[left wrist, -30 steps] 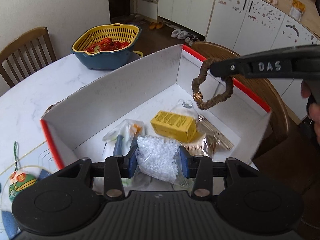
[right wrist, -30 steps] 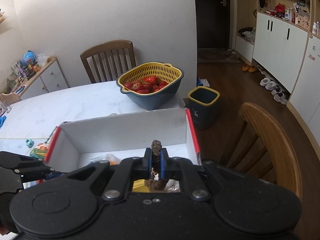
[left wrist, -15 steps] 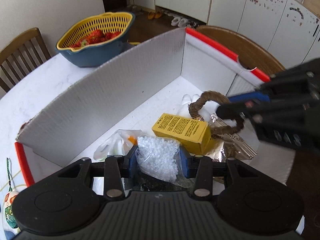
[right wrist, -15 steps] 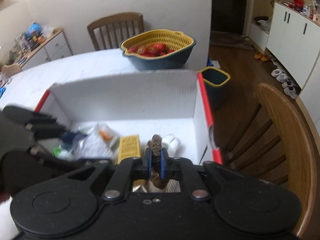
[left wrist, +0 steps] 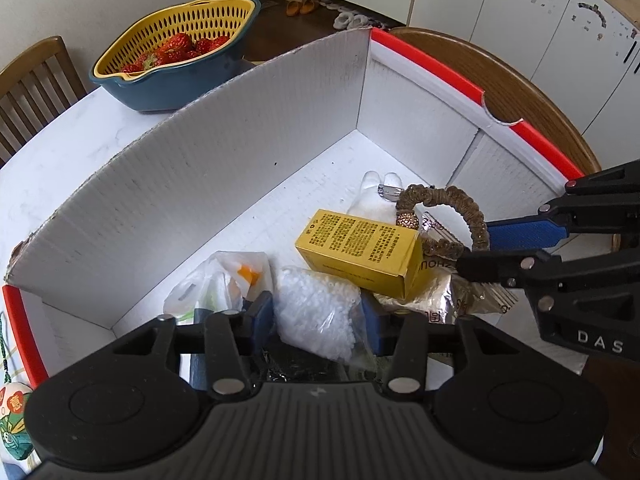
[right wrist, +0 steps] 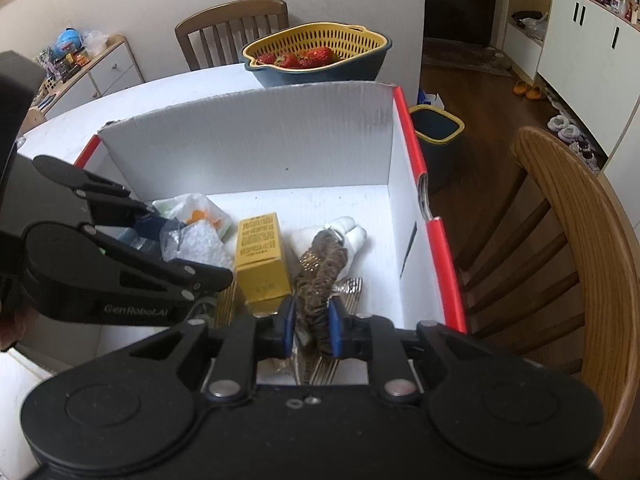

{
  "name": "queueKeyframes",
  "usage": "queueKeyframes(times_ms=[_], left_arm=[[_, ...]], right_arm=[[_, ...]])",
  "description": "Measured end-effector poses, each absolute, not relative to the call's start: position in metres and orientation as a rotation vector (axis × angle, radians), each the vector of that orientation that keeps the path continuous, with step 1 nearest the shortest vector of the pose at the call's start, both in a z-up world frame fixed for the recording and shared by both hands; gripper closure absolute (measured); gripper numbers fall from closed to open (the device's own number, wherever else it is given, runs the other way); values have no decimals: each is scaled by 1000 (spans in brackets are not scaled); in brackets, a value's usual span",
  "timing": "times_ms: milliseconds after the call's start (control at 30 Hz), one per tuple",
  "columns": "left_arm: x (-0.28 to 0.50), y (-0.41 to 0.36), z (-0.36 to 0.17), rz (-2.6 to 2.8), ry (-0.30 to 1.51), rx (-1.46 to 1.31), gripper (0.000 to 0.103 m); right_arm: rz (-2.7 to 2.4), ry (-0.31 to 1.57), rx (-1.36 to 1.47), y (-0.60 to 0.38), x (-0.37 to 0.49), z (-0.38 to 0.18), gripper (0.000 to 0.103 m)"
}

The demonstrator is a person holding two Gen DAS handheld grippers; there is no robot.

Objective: Organize objects
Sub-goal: 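Lower both items into the shoebox and open both tools, then withdraw both tools from the shoebox toward the remaining table items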

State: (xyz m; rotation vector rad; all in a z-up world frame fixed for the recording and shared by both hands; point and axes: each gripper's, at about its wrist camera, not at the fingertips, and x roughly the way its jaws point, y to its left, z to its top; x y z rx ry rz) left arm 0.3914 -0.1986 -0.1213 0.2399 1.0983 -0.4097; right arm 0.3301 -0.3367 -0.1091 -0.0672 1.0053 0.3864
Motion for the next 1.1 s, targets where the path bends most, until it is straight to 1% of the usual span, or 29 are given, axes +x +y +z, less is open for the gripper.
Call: queueKeyframes(times_ms=[33,67,333,467,600,700,767,900,1000,1100], left_arm=[[390,-198,-120,-408,1091,239,43],[389,-198,-119,-406,1084,238,40],[378,-191,-110,-402,1051,219,40],[371,-186,-104,-394,1026,199,35],[362,-180,-95,-385,996,186,35],[355,-175,-89,-376,974,176,35],[350,-172,-84,-373,960,164,35],[338,-163,-74,-376,930,143,35],[330,-157,-67,-384,910,130,35],[322,-151,-60,-391,896,116,35]], right_arm=[[387,1007,-67,-337,329,-109,82],[386,1009,-66,-337,328,-108,81],[379,996,-60,-340,319,-101,69],[372,984,-50,-341,313,-97,65],[363,964,-44,-341,307,-91,55],[357,951,-39,-340,302,-86,54],[352,941,-34,-340,299,-83,51],[351,912,-23,-337,290,-74,40],[352,898,-20,-334,284,-68,39],[348,883,-11,-330,277,-62,34]])
